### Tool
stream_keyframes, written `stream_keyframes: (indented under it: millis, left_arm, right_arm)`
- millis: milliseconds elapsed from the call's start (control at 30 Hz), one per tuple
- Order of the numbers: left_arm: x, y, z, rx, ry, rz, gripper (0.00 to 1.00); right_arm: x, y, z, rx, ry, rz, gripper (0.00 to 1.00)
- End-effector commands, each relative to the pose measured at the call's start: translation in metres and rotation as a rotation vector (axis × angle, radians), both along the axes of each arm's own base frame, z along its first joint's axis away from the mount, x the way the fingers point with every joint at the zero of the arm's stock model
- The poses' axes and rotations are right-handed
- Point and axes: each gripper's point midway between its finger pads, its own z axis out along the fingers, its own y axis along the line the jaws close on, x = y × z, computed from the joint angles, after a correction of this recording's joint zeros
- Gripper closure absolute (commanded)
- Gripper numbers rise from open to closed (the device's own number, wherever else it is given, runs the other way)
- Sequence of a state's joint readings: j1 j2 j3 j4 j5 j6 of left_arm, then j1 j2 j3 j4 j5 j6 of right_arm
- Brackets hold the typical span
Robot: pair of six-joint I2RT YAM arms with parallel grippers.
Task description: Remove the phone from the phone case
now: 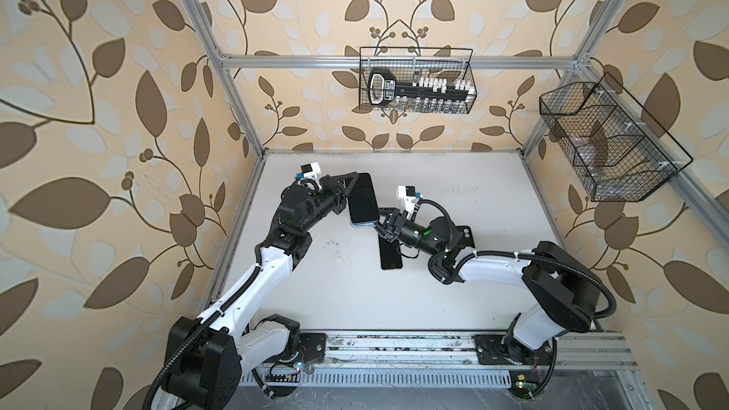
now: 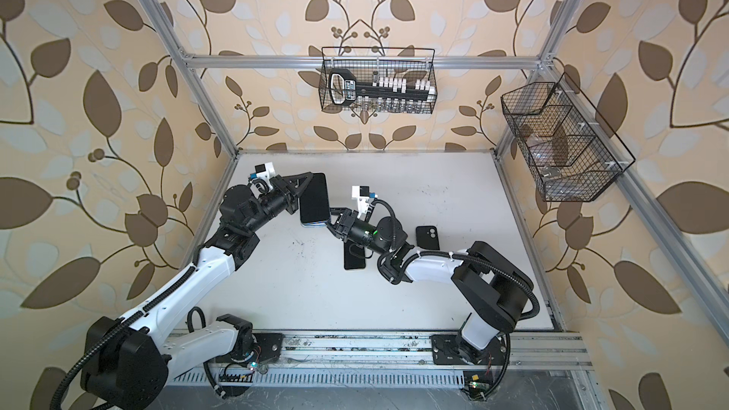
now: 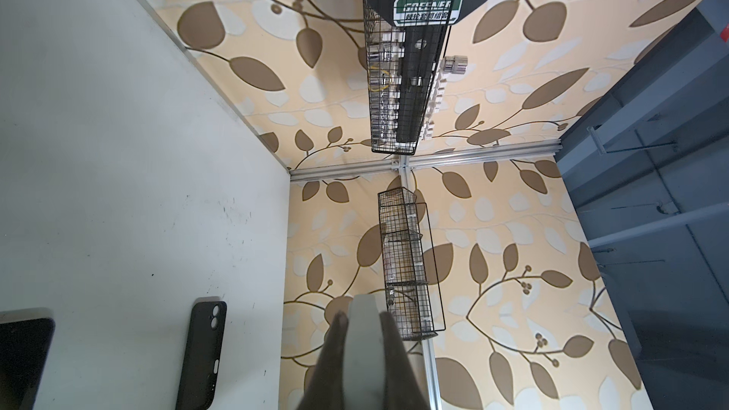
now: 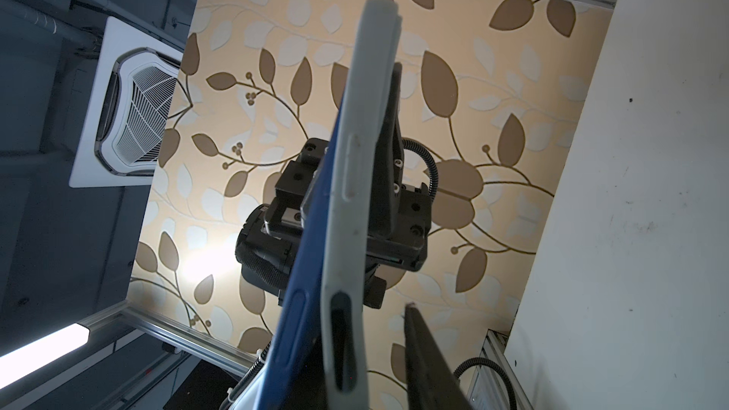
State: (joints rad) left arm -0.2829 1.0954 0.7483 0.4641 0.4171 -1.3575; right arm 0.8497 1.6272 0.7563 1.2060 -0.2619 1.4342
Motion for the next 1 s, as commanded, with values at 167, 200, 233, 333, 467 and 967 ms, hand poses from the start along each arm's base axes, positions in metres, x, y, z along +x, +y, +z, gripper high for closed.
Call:
stream_keyframes:
  millis: [167, 200, 233, 333, 467, 967]
  left_arm:
    - [0.002, -0.003, -0.002, 0.098, -0.045, 0.003, 1.0]
    - [0.002, -0.003, -0.004, 0.107, -0.042, 0.003, 1.0]
    - [0.001, -0.003, -0.006, 0.119, -0.039, 0.003, 1.0]
    - [0.001, -0.002, -0.012, 0.149, -0.028, 0.005, 1.0]
    - [0.001, -0.001, -0.015, 0.161, -0.025, 0.005, 0.97]
    - [-0.004, 0.001, -0.013, 0.187, -0.026, 0.01, 0.61]
  right_arm:
    - [-0.008, -0.008, 0.027, 0.142, -0.024, 0.017, 0.83]
    - [-0.008, -0.008, 0.027, 0.145, -0.021, 0.018, 0.84]
    - [-0.008, -0.008, 0.026, 0.148, -0.015, 0.018, 0.86]
    - [-0.007, -0.008, 0.024, 0.157, 0.002, 0.022, 0.89]
    - [-0.006, -0.008, 0.024, 0.177, 0.015, 0.026, 0.94]
    - [-0.004, -0.011, 0.023, 0.192, 0.037, 0.016, 1.0]
